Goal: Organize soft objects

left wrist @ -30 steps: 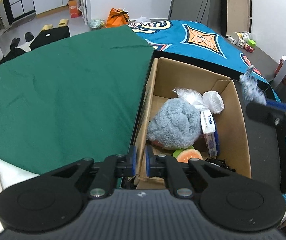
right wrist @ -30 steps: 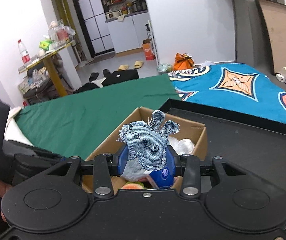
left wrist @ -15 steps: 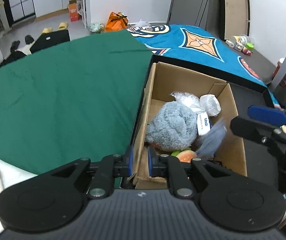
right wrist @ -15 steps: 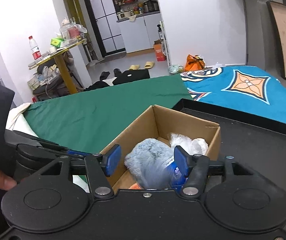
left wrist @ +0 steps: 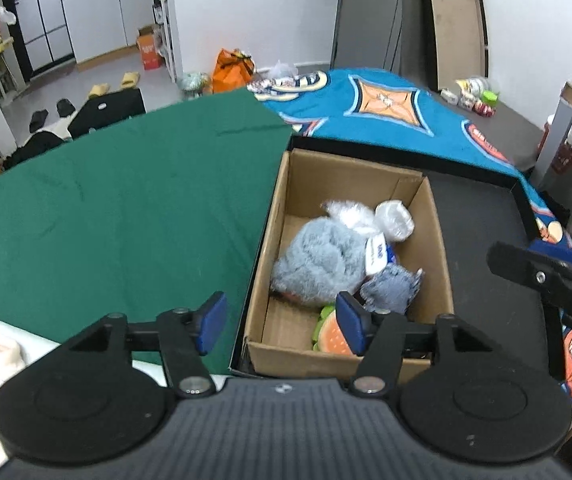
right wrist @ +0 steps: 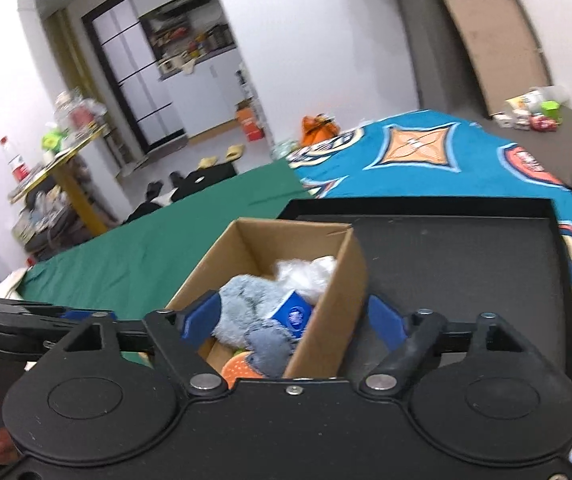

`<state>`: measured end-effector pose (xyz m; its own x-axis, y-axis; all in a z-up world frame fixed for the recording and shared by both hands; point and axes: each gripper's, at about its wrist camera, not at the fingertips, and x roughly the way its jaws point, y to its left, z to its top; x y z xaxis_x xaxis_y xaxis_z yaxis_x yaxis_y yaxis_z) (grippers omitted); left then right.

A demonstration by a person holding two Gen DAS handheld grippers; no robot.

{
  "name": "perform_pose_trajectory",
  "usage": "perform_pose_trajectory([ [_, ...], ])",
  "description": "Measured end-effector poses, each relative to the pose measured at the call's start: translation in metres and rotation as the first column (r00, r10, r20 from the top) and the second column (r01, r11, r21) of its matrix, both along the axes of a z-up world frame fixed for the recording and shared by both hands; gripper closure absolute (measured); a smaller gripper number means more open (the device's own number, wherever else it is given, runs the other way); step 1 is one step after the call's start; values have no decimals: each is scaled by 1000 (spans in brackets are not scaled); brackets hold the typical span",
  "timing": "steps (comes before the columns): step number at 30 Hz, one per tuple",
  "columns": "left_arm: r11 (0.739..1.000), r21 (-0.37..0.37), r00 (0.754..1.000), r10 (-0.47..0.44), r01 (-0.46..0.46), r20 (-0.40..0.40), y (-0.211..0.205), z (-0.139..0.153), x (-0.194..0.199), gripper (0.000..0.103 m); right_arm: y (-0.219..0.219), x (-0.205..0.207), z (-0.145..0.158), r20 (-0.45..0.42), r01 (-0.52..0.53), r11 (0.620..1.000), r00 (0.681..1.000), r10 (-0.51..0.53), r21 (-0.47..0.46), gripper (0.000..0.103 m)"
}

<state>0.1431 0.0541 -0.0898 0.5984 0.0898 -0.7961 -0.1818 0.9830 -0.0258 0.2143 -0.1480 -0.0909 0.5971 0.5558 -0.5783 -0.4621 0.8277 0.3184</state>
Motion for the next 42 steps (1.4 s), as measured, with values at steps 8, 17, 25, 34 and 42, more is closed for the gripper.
perform_pose_trajectory([
  [8, 999, 2, 995, -33, 33, 90, -21, 33, -12, 39, -36, -16, 14, 28, 151, 988, 988, -152, 17, 0],
  [17, 998, -15, 990, -67, 69, 127, -44, 52, -29, 39, -68, -33, 26, 37, 253, 967, 966, -255, 43, 0],
  [25, 997, -5, 983, -76, 78, 167, -58, 71, -49, 29, -85, -50, 41, 37, 275, 960, 960, -277, 58, 0],
  [34, 998, -15, 987, -58, 61, 147, -65, 80, -65, 12, -101, -67, 53, 32, 298, 953, 953, -300, 51, 0],
  [42, 997, -48, 984, -57, 66, 171, -67, 94, -79, 9, -107, -81, 66, 25, 327, 945, 944, -328, 22, 0],
])
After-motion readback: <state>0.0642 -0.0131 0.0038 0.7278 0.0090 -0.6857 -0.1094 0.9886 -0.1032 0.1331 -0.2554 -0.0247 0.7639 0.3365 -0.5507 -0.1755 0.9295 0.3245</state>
